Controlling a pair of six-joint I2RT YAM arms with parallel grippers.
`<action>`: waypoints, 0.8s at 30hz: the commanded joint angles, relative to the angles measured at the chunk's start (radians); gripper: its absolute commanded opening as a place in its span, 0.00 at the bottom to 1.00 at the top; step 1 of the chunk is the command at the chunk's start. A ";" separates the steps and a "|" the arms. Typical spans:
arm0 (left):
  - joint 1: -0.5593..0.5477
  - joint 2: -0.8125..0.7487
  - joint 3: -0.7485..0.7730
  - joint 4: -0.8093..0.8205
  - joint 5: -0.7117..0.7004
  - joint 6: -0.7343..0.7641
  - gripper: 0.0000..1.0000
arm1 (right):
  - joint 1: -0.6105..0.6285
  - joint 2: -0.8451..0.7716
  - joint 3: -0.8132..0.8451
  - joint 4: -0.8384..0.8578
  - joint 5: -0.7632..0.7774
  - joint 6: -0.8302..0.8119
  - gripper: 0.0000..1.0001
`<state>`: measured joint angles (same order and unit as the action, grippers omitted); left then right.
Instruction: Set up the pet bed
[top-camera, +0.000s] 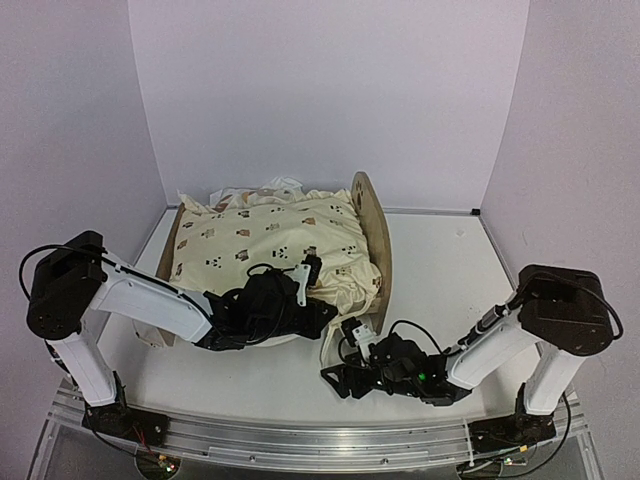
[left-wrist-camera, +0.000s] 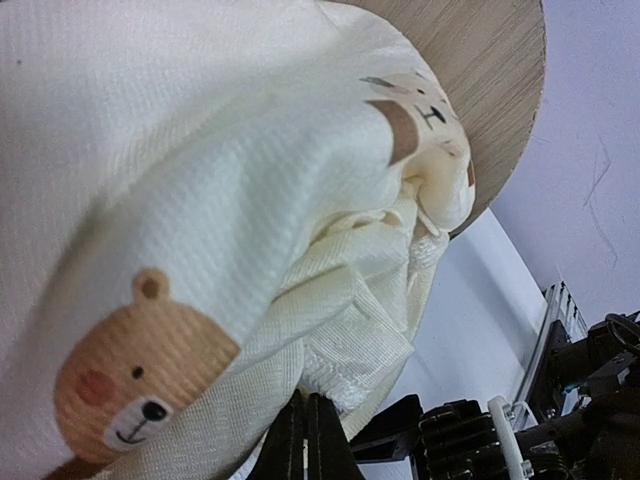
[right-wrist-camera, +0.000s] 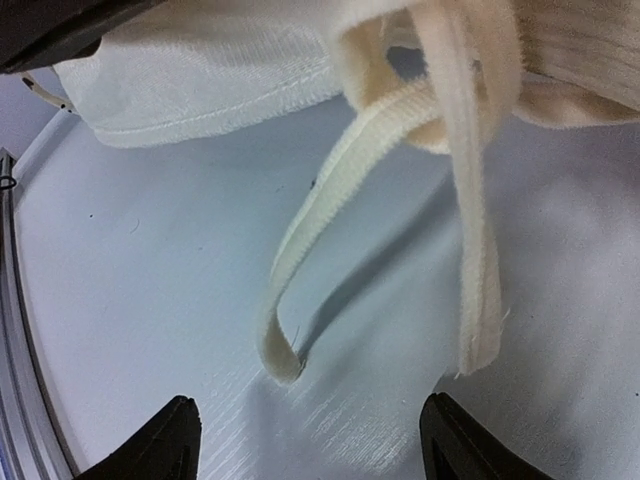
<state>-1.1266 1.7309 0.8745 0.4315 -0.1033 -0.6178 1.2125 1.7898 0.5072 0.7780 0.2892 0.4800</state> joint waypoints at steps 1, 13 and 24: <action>0.006 -0.018 0.010 0.053 0.016 0.018 0.00 | 0.005 0.027 0.008 0.091 0.063 0.009 0.77; 0.005 -0.040 -0.006 0.065 0.012 0.016 0.00 | 0.005 0.115 0.078 0.163 0.086 -0.032 0.66; 0.005 -0.050 -0.018 0.076 0.020 0.011 0.00 | 0.005 0.172 0.129 0.184 0.125 -0.101 0.26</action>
<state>-1.1263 1.7280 0.8620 0.4656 -0.0884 -0.6178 1.2125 1.9459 0.6078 0.9206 0.3732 0.4082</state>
